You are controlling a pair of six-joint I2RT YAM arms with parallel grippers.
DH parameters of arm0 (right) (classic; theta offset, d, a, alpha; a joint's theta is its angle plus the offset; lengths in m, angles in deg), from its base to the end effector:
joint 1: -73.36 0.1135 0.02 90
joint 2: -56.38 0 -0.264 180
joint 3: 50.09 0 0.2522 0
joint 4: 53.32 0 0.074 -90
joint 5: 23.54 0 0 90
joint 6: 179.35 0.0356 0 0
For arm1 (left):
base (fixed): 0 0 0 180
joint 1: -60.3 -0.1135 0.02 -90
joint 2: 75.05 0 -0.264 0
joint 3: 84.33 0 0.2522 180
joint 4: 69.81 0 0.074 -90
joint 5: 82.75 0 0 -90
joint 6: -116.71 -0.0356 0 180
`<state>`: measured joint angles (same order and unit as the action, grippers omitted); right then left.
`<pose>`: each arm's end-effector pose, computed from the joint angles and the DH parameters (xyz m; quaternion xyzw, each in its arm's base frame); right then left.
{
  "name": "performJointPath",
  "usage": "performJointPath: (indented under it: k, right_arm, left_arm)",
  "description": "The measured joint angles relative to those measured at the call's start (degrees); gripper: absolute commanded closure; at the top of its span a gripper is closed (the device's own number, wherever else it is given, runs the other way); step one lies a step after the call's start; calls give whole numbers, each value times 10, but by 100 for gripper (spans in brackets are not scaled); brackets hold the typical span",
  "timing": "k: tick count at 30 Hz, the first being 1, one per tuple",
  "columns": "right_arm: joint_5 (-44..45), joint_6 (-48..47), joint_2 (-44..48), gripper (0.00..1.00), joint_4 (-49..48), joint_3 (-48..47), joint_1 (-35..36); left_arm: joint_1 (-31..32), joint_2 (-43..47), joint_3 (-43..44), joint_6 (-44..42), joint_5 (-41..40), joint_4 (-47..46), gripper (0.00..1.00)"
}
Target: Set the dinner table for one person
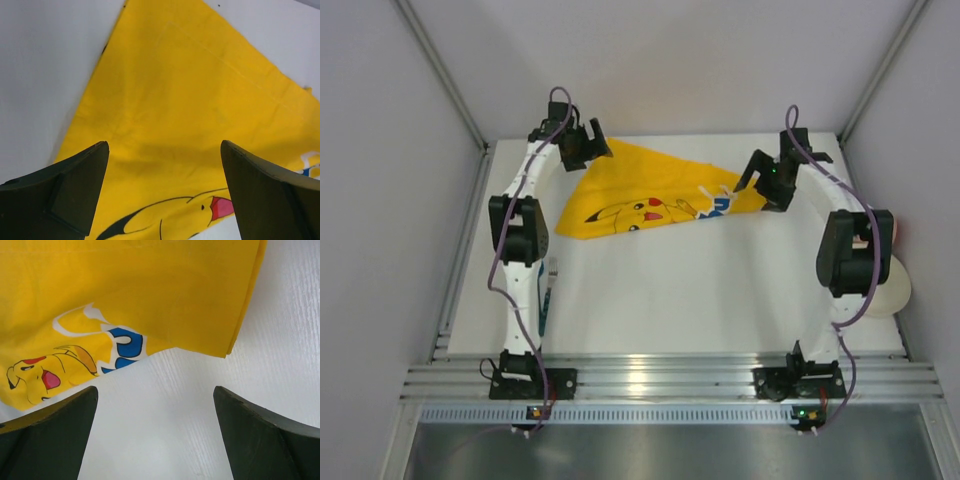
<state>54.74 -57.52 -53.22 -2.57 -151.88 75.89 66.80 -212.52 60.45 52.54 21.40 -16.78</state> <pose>0.4145 0.0256 0.2351 0.2154 0.9334 0.1735 0.2285 0.5360 -0.0698 0.2464 -0.1086 0.9140 -0.2137 0.3275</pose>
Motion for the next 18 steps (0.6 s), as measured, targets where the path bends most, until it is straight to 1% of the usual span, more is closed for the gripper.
performJointPath:
  k: [4,6,9,11,14,18]
  right_arm:
    - [2,-20,-2,0,32,-52,0]
    - [3,-30,-2,1,40,-79,0]
    - [3,-43,-1,0,50,-100,0]
    - [6,-49,-2,0,61,-100,0]
    - [9,-54,-3,0,76,-100,0]
    - [12,-60,-20,0,89,-108,0]
  left_arm:
    - [-7,-40,-6,23,-21,-82,2]
    - [-10,-82,33,37,-26,-106,2]
    - [-12,-158,104,61,-36,-167,1]
    - [-12,-186,115,78,-36,-204,2]
    - [-13,-203,128,101,-35,-242,1]
    - [-13,-210,131,122,-23,-261,2]
